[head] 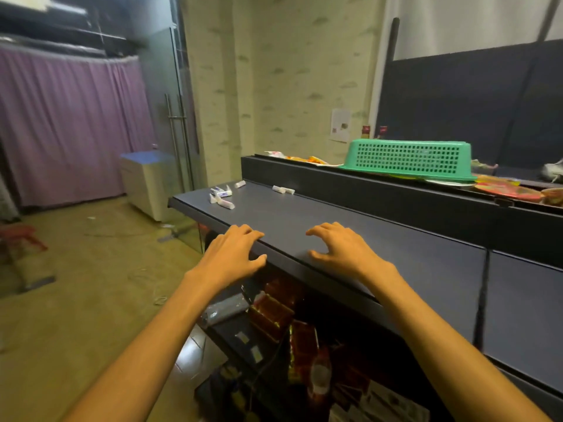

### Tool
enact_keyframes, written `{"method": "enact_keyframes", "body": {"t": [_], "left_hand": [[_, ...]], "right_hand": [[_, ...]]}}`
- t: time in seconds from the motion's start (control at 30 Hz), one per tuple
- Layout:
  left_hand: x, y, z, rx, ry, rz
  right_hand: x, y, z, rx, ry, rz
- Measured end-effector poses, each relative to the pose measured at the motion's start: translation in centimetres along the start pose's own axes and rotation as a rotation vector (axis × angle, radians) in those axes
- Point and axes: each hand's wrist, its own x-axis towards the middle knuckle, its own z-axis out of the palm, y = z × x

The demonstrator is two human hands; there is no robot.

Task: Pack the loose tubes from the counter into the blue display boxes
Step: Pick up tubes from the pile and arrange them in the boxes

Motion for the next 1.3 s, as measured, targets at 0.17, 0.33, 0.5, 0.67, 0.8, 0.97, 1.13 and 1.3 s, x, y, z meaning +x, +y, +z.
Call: {"method": "enact_keyframes", "body": {"t": [0.17,0.33,0.5,0.67,0.8,0.97,1.13,1.3], "left_hand": [[5.8,-7.2,0.4,0.036,-0.026,-0.004],[10.7,-13.2,1.1,0.006,-0.029,0.014],[15.2,-19.5,2.4,-0.047,-0.022,0.016],[19.5,-25.4,4.0,-0.089,-0.036,0.082],[23.4,-29.9,5.1,-0.102,-0.068,0.142],[27.6,-32.4,7.2,-0.182,-0.102,0.215],[31.6,-32.7,8.7,-0.149,-0.153,0.221],[34.4,-31.7,10.0,-0.082,-0.178,0.225]], "right_hand": [[8.7,-1.4,2.2,0.001,0.005,0.02],[15.7,-2.7,3.5,0.005,0.005,0.047],[21.7,-3.9,5.4,0.003,-0.01,0.084],[27.2,-5.1,7.8,-0.001,0.0,0.168],[30.7,-6.5,9.2,0.009,0.009,0.248],[33.0,-7.4,10.3,0.008,0.023,0.341],[33.6,-6.5,10.3,-0.015,0.036,0.44],[34.2,-4.7,10.4,-0.029,0.046,0.498]]}}
